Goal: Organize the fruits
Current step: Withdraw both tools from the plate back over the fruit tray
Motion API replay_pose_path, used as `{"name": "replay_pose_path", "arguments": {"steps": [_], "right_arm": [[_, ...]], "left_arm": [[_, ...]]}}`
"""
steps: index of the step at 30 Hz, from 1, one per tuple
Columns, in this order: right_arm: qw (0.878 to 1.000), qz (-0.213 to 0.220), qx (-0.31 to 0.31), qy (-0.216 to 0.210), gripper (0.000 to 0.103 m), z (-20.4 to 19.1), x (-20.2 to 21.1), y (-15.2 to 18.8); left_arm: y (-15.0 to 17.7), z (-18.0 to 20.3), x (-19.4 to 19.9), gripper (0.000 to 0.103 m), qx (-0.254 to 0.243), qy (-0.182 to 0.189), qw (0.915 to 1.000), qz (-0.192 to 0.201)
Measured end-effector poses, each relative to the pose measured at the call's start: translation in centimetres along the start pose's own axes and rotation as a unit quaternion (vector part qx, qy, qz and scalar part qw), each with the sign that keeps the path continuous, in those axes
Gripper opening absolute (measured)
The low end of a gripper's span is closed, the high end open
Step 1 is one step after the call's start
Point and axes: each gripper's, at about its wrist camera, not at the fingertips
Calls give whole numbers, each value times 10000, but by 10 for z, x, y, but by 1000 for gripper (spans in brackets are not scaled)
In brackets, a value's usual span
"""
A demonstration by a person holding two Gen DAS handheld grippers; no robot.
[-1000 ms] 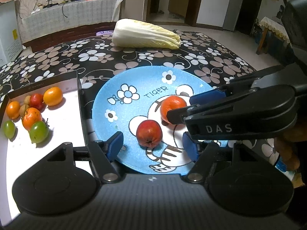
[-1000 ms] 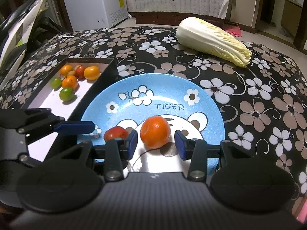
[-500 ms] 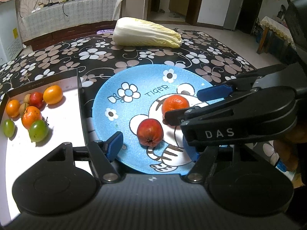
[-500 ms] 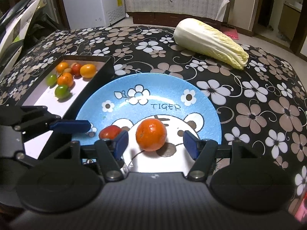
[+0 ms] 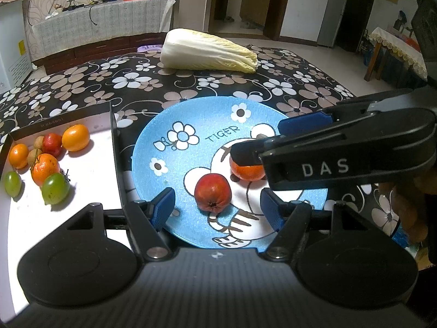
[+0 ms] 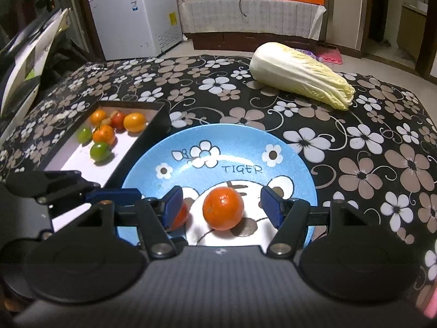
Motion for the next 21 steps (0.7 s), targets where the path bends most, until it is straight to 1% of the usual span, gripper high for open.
{"name": "replay_pose_path", "arguments": {"steps": [7, 10, 16, 21], "right_arm": [[9998, 135, -119, -13, 65, 2, 1, -2], [9996, 229, -149, -89, 65, 0, 3, -4], [9980, 551, -177, -233, 65, -7, 9, -12], [9974, 630, -132, -326, 65, -15, 8, -16]], "left_arm": [[0, 0, 3, 74, 18, 26, 10000, 53], [-1, -1, 5, 74, 26, 48, 9999, 111], [-2, -6, 11, 74, 105, 60, 9997, 206], [-2, -10, 14, 74, 148, 39, 9996, 234]]}}
Point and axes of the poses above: each gripper's, at about its wrist camera, not at the fingertips, and x roughly against the way its jaws point, z to its right, y to its underside, and after that the axes turned 2 degrees about -y, right-handed
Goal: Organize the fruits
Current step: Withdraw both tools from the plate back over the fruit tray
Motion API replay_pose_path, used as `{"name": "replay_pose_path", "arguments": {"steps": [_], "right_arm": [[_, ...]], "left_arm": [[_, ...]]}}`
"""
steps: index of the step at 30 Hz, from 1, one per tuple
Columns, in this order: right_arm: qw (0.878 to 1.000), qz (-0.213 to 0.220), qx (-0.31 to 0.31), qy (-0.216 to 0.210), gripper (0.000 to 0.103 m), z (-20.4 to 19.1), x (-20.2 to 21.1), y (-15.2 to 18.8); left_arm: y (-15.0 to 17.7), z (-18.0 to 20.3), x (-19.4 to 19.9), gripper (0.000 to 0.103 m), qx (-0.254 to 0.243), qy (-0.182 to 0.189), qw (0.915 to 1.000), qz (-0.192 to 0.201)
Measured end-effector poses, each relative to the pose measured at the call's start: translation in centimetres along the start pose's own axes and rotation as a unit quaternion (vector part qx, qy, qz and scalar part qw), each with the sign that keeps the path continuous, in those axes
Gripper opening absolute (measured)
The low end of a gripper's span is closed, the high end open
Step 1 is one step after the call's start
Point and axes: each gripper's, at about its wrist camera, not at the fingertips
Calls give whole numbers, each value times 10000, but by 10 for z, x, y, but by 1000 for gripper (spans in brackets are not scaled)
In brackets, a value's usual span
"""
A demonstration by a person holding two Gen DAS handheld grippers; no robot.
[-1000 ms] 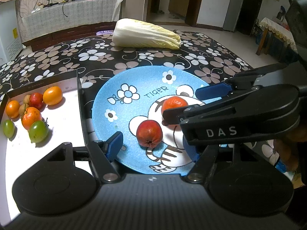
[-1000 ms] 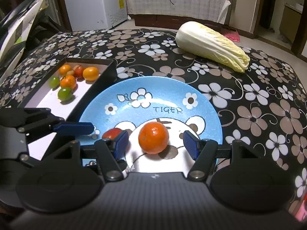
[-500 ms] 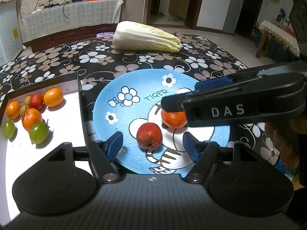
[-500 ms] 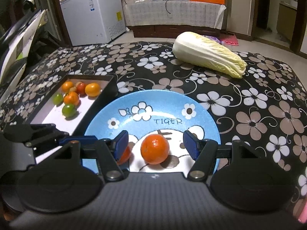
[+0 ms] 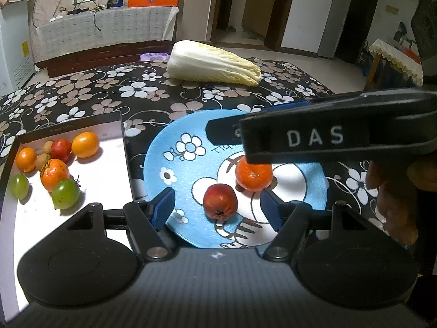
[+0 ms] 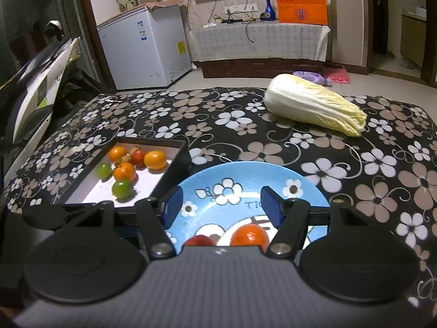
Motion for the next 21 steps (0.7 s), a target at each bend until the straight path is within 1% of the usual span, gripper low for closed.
{"name": "replay_pose_path", "arguments": {"steps": [7, 16, 21], "right_arm": [[9999, 53, 62, -114, 65, -11, -3, -4], [9998, 175, -29, -132, 65, -20, -7, -10], [9996, 196, 70, -164, 65, -30, -11, -12]], "left_arm": [[-1, -6, 4, 74, 52, -58, 10000, 24], [0, -17, 12, 74, 122, -147, 9998, 66], [1, -24, 16, 74, 152, -225, 9996, 77]]}}
Point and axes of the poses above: each gripper's, at about its wrist camera, not at the fingertips, and x roughly against the way its jaws point, z to its right, y to its underside, and after that the axes turned 2 degrees about -y, right-handed
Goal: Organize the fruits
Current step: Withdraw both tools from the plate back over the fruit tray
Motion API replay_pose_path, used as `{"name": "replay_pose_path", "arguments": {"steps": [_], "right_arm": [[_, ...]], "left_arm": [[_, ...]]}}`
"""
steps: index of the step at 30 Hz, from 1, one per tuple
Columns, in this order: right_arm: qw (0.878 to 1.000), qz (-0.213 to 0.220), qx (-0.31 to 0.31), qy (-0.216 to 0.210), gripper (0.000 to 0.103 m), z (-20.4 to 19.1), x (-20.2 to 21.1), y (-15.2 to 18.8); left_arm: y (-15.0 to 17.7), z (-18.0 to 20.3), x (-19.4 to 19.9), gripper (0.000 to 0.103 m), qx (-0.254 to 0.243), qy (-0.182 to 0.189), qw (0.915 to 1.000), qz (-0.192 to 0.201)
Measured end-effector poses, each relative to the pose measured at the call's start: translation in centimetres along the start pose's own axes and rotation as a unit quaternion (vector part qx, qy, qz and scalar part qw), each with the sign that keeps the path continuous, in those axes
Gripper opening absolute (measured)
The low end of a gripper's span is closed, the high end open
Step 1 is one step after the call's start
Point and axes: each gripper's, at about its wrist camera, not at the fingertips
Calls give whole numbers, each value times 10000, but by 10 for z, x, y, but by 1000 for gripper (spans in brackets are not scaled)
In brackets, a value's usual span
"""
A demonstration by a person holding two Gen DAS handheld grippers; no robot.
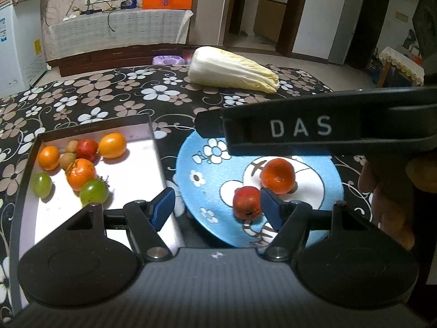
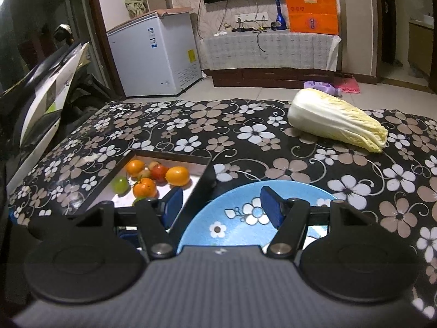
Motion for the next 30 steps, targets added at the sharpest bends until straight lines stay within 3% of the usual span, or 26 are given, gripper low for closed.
{"name": "replay_pose_path", "arguments": {"steps": [30], "right_arm": [[9981, -346, 405, -307, 64, -48, -42, -1]], "left_arm": [[11, -75, 7, 74, 501, -686, 9963, -143]]}}
Point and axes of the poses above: each gripper's, at about its wrist camera, not at the fingertips, and x roughly against the way its jaws point, z to its right, y to its underside, and after that the axes turned 2 degrees about -y, right-handed
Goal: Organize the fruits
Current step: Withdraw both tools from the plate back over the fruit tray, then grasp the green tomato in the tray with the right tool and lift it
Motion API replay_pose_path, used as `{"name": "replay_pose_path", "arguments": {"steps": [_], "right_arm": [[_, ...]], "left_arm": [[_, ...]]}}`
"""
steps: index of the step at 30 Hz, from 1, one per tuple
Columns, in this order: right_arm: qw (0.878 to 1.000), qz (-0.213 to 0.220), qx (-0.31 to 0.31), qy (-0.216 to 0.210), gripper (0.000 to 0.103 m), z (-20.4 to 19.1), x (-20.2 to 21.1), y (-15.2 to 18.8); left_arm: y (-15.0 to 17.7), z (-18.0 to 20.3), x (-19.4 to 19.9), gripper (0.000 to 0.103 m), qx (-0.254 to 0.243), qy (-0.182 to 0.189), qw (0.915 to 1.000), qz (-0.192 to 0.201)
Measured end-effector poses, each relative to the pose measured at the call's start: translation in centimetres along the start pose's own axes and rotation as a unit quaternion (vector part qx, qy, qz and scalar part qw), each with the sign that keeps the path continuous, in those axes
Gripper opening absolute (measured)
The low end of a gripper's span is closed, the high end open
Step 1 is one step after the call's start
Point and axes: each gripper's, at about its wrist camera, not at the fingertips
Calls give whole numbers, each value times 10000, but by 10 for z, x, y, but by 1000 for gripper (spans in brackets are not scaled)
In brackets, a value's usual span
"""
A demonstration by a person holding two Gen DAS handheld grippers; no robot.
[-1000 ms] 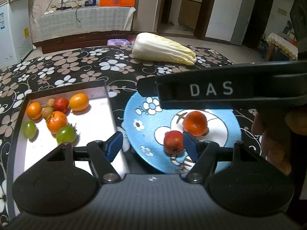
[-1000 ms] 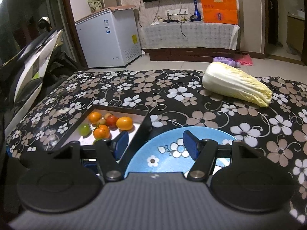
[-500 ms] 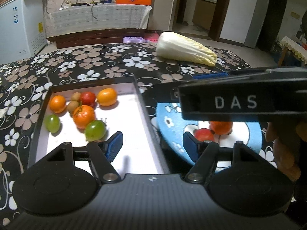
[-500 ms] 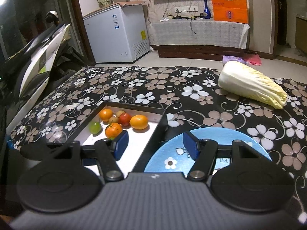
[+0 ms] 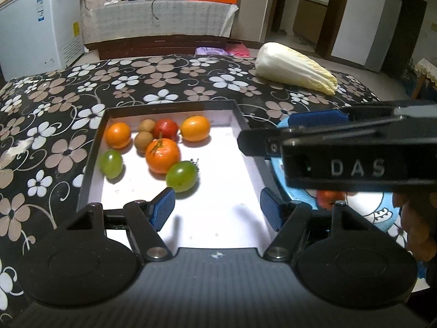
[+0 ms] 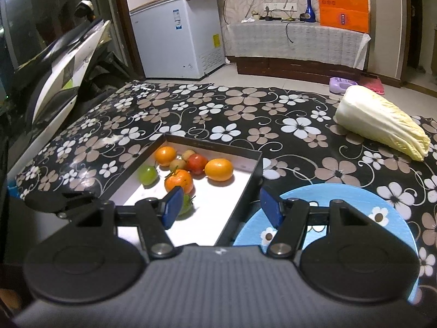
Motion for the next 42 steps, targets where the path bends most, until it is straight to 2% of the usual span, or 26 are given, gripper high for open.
{"name": "replay_pose_path", "arguments": {"steps": [5, 7, 9, 16, 25, 38, 39, 41, 42], "right_arm": [[9988, -205, 450, -6, 64, -13, -13, 2], [9976, -320, 614, -45, 59, -18, -21, 1], [9968, -403, 670, -132, 53, -21, -27, 1], [9945, -599, 693, -502, 51, -36, -44, -3], [9923, -1002, 620, -383, 51, -44, -71, 2], [9922, -1088, 563, -219, 53, -47, -92, -1], [9918, -1096, 623, -195, 52, -48, -93, -1], [9902, -1136, 774, -247, 40, -52, -93, 0], [9896, -1142, 836, -247, 39, -55, -92, 0]], "left_arm": [[1, -10, 0, 74, 43, -50, 10000, -31], [1, -15, -2, 74, 54, -84, 9999, -63], [2, -20, -5, 74, 92, -116, 9998, -118], [7, -32, -11, 74, 167, -250, 9991, -301], [12, -36, -11, 74, 105, -253, 9989, -379], [12, -45, -11, 74, 184, -303, 9984, -445], [12, -45, -11, 74, 192, -299, 9984, -450], [11, -45, -12, 74, 189, -295, 9983, -456], [12, -45, -12, 74, 175, -297, 9983, -470]]}}
Point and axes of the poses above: each gripper's, at about its wrist camera, not at the fingertips, and x roughly against the way its jaws point, z to its right, y to its underside, and after that the axes turned 2 degrees about -y, right-handed
